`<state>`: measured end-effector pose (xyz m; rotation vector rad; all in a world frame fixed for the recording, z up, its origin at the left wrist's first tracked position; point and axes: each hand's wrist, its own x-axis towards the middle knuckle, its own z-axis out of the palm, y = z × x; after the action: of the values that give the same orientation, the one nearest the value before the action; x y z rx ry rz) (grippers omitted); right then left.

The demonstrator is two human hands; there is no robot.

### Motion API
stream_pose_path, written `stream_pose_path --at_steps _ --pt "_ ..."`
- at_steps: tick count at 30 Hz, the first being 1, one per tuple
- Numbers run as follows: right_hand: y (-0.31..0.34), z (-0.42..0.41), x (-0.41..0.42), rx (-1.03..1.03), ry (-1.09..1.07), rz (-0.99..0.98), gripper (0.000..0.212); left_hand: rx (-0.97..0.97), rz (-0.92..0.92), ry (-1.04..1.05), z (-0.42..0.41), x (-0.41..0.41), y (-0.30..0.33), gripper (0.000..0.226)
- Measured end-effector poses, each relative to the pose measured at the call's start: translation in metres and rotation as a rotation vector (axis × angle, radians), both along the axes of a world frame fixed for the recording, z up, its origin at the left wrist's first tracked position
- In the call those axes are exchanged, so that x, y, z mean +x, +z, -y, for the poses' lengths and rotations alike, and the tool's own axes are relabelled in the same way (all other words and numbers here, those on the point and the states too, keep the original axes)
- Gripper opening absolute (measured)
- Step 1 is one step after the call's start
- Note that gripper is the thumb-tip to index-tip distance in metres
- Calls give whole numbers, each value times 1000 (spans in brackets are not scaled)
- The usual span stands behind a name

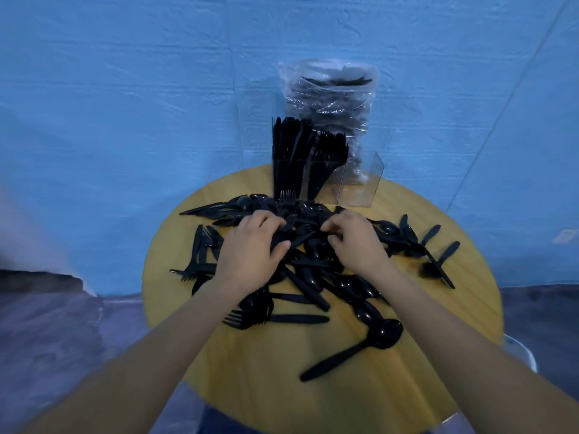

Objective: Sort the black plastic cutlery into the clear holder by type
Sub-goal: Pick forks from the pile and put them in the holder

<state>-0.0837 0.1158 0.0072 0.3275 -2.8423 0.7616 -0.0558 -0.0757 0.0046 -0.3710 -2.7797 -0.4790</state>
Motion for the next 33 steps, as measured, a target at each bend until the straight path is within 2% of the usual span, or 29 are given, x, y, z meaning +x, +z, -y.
stream_pose_path --at_steps 3,11,16,20,23,28,33 --pt "-7 -9 13 75 -18 85 33 -16 76 -19 -2 13 -9 46" --pt "-7 -37 19 79 -182 67 36 34 148 -60 -18 15 -14 46" --pt "-7 -44 22 7 -203 75 14 71 78 -64 -30 7 -13 40" --pt "-9 -43 20 110 -184 199 33 74 31 -103 -41 -2 -8 35" --pt "-8 -40 17 145 -180 231 28 63 48 -134 -47 -10 -8 35" --pt "-9 -37 12 43 -205 241 25 15 93 -172 -64 -23 -9 30" --pt "-5 -38 11 -130 -237 233 16 -5 46 -181 -82 -30 -8 23"
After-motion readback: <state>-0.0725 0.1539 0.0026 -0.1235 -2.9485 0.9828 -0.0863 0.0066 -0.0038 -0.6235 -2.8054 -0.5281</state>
